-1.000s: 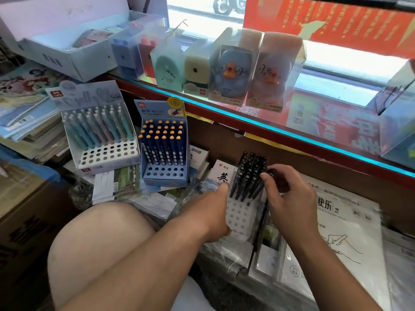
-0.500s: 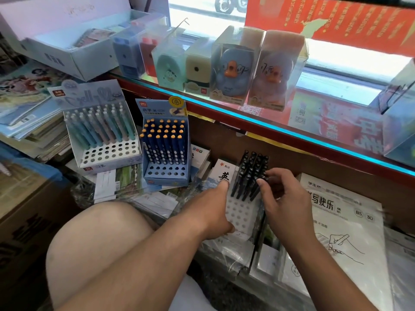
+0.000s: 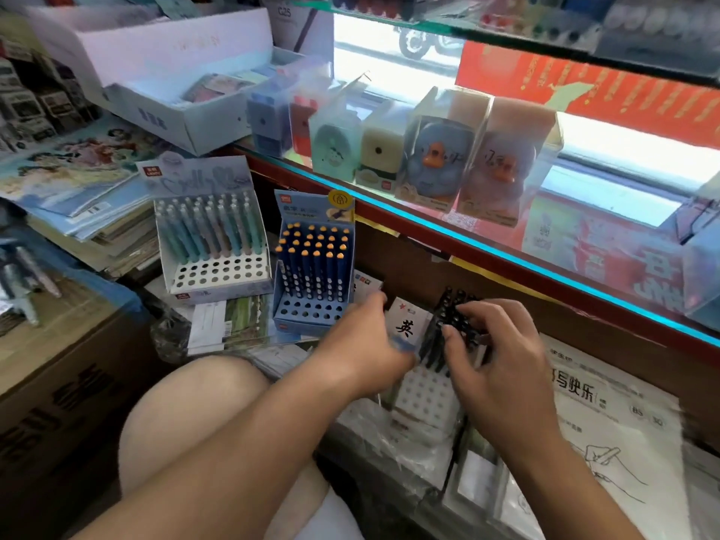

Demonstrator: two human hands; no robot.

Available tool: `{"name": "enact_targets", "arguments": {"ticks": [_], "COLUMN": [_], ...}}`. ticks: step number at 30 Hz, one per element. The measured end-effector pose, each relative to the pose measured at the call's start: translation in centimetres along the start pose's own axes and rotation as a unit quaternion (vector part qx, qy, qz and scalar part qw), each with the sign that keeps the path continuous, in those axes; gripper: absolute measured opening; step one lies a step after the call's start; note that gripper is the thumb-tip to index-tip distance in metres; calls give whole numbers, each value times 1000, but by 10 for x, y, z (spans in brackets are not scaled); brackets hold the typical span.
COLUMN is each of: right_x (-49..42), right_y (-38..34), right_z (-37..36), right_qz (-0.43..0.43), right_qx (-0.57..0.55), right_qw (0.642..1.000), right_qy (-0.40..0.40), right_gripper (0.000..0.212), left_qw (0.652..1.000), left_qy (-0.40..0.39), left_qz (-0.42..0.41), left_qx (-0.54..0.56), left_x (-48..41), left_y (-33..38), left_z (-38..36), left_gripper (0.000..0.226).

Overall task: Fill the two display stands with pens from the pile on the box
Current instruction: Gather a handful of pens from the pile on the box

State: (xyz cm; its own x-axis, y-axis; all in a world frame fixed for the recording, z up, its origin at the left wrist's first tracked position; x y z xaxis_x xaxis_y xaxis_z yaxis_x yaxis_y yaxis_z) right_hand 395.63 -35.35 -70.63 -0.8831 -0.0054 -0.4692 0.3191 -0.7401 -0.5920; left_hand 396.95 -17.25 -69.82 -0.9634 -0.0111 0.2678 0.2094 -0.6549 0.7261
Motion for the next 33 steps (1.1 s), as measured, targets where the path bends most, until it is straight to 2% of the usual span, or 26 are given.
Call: {"name": "enact_targets", "arguments": {"ticks": [4, 8, 10, 13, 17, 20, 23, 28, 33], "right_x": [-23, -51, -61, -65, -51, -28, -4, 28, 54], "right_y": [-43, -100, -136, -198, -281, -332, -373, -417, -436], "right_z": [-18, -61, -89, -140, -213, -265, -312, -378, -414], "right_qz": [28, 115, 165, 260, 372, 439, 477, 481, 499], "right_qx": [-103, -138, -142, -118, -55, -22, 10, 37, 28], "right_qw": [990, 960, 934, 884, 807, 762, 735, 732, 731], "right_qy": [-91, -213, -282, -371, -455, -475, -483, -481, -465], "right_gripper": [43, 61, 69, 81, 90, 88, 83, 74, 67], "left_qw": [993, 969, 958, 941, 925, 910, 887, 863, 850], "left_qy": [105, 231, 276, 324, 333, 327, 339, 333, 334], "left_qz": [-4, -4, 23, 88, 181, 239, 296, 364, 397], "left_qx": [48, 84, 77, 44, -20, -91, -106, -107, -92], "left_x": [12, 47, 69, 109, 166, 202, 227, 249, 249], "left_y": [-4, -42, -74, -135, -220, -277, -324, -377, -402], "left_z": [69, 157, 198, 249, 286, 299, 303, 295, 295], "left_gripper": [78, 72, 71, 88, 97, 104, 107, 105, 99]}}
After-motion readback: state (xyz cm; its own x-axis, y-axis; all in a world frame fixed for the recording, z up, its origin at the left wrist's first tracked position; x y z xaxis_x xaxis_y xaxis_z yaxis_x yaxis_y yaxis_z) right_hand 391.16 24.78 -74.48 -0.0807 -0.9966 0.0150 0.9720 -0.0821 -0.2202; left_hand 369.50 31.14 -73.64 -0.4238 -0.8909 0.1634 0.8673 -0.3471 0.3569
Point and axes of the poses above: each hand's wrist, its own x-axis away from the middle knuckle, its own z-axis out of the back of the hand, y = z × x, the point moved 1 cm from there along -x, towards the middle knuckle, and after that the axes turned 4 degrees about y, right-handed, at the moved point
